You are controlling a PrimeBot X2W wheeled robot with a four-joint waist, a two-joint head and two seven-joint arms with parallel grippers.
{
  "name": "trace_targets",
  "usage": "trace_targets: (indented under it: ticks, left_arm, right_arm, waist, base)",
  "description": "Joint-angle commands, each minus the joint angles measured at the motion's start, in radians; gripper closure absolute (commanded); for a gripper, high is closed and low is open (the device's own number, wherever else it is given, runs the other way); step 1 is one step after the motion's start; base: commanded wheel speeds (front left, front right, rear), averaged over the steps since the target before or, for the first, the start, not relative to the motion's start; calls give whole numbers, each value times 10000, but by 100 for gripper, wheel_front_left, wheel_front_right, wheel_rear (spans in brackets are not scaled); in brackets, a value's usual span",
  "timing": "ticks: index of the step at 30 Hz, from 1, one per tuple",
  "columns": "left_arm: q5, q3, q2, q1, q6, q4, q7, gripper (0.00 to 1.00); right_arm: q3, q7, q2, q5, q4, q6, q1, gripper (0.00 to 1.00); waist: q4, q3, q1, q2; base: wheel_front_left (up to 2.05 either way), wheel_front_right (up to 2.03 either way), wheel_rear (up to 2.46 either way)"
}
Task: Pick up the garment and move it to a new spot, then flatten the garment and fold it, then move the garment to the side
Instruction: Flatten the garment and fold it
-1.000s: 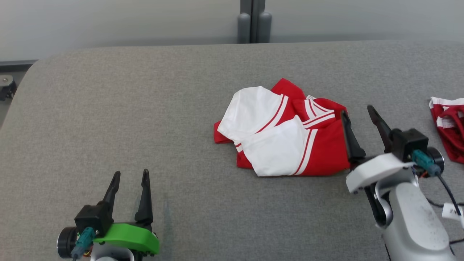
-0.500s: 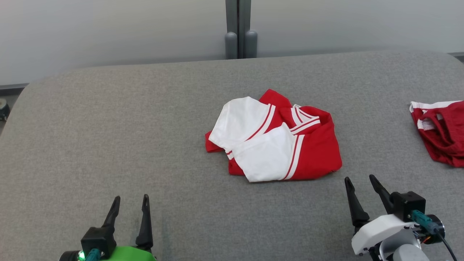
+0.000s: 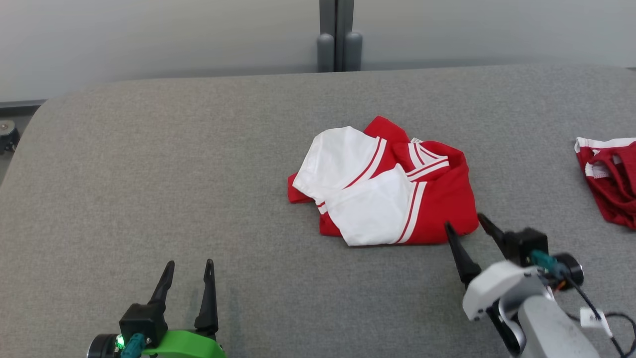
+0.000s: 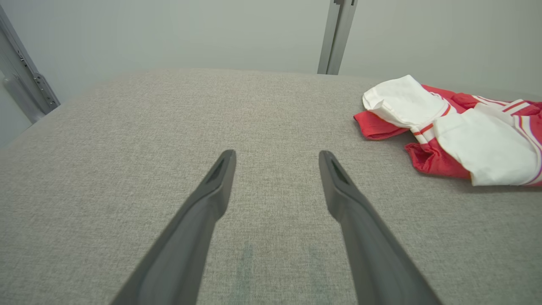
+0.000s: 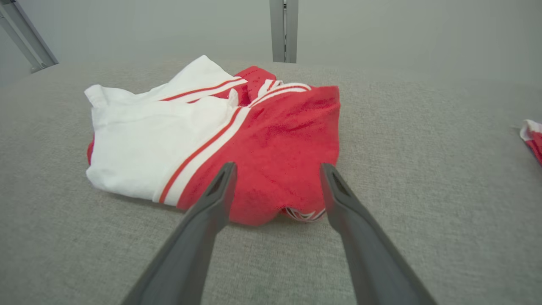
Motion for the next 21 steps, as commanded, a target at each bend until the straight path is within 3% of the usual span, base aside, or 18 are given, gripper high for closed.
trace_targets:
  ticks: [1, 11, 21]
  left_arm:
    - [-49, -43, 32, -192, 8, 3, -4, 0]
    - [-194, -290, 32, -573, -95, 151, -4, 0]
    - [-302, -435, 32, -739, -128, 229, -4, 0]
  right_arm:
    - [367, 245, -260, 109, 181, -16, -674, 0]
    - [3142, 2597, -1518, 1730, 1364, -16, -4258, 0]
    - [5320, 4218, -2008, 3781, 2471, -16, -5464, 0]
  waist:
    - [82, 154, 0, 0]
    - [527, 541, 0, 0]
    - [893, 819, 0, 0]
  base:
    - [0, 0, 0]
    - [0, 0, 0]
    - [0, 0, 0]
